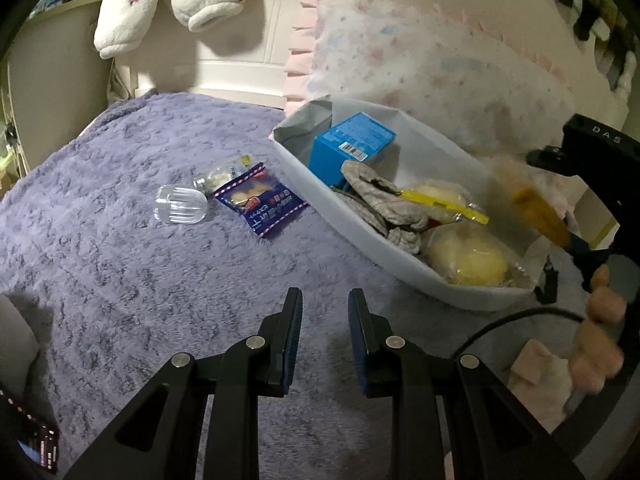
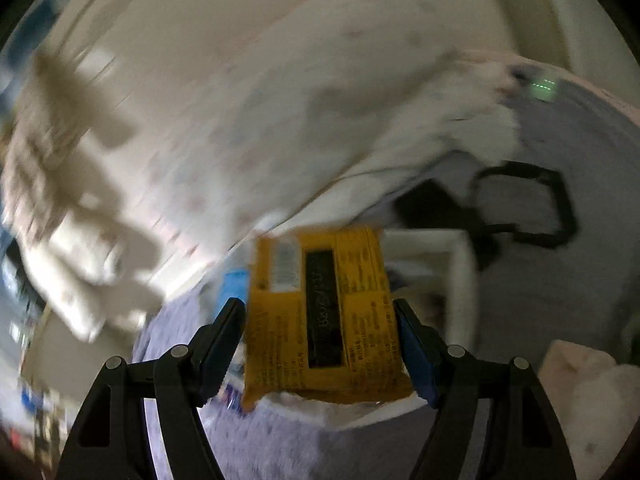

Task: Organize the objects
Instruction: 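Carry the orange packet into the white bin and open the right gripper, then move the right gripper back over the clear bottle on the blanket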

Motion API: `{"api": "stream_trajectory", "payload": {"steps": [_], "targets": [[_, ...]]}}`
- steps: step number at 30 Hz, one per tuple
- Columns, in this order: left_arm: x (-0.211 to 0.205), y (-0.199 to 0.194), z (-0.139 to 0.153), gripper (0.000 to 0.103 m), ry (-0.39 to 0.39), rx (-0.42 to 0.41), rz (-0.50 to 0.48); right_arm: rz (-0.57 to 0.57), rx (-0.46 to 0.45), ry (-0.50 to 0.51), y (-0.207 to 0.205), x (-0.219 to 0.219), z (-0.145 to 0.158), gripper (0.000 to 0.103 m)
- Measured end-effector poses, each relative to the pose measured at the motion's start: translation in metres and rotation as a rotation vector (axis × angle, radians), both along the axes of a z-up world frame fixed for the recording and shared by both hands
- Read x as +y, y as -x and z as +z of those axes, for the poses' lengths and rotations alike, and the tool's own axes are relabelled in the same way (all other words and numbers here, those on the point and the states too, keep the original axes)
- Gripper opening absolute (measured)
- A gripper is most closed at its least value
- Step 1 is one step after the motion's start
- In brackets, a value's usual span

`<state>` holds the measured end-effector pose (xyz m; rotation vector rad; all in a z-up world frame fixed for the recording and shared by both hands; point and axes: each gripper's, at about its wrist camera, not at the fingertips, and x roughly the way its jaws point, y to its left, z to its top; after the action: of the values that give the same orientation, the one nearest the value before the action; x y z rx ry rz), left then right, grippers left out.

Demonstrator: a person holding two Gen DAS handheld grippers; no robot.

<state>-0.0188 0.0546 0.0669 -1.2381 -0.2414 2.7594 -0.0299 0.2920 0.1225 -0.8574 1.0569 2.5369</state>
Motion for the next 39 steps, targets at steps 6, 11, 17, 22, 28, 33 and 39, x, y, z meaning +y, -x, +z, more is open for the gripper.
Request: {"api": "stream_trajectory", "payload": {"steps": [6,11,17,22,28,33,39], "targets": [[-0.01,0.001,-0.002,0.023,-0.019,-0.014,0.031,-0.018,-0.002,0.053,0.003,0.008,-0.006,0.074],[-0.024,0.001,-0.004,0.023,-0.017,-0.038,0.054,0.204,0.07,0.012,0.004,-0.032,0.003,0.074],[-0.067,-0.011,0.001,0.023,0.021,-0.051,0.205,0.644,0.031,-0.154,0.017,-0.118,-0.006,0.074],[-0.099,-0.011,-0.017,0.023,0.041,-0.117,0.298,0.894,-0.017,-0.315,0.018,-0.181,-0.044,0.074],[-0.112,0.004,-0.056,0.016,-0.01,-0.197,0.317,1.029,-0.039,-0.457,0.017,-0.215,-0.089,0.074],[-0.112,0.011,-0.069,0.016,-0.062,-0.23,0.317,0.977,-0.061,-0.638,0.026,-0.222,-0.114,0.073],[-0.113,0.014,-0.074,0.016,-0.068,-0.251,0.327,1.102,-0.074,-0.699,0.025,-0.229,-0.142,0.076]]}}
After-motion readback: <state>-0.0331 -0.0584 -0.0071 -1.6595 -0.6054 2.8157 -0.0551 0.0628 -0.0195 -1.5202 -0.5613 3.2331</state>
